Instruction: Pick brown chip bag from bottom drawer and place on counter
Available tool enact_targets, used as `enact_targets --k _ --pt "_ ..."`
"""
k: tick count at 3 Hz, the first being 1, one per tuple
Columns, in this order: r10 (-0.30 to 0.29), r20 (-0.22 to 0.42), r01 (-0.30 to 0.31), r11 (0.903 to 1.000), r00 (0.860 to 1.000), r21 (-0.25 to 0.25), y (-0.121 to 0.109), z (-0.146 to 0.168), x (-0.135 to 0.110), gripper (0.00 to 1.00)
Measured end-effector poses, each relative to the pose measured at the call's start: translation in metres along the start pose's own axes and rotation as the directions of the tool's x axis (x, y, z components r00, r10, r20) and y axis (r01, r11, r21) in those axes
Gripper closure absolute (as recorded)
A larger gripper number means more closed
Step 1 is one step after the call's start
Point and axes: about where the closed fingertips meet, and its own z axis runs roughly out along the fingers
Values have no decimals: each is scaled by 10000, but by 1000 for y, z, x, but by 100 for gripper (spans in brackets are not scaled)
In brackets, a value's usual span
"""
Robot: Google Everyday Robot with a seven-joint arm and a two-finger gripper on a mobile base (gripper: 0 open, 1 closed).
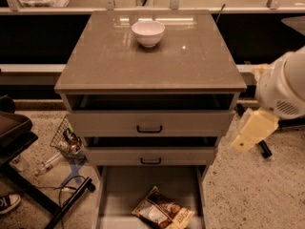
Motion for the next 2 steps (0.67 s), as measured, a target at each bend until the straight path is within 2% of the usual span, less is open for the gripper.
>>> enact_targets --k 1,2 --pt "397 161 -398 9992 9991 69 13 61 22 0" --pt "550 598 -571 9978 9967 346 10 110 30 0"
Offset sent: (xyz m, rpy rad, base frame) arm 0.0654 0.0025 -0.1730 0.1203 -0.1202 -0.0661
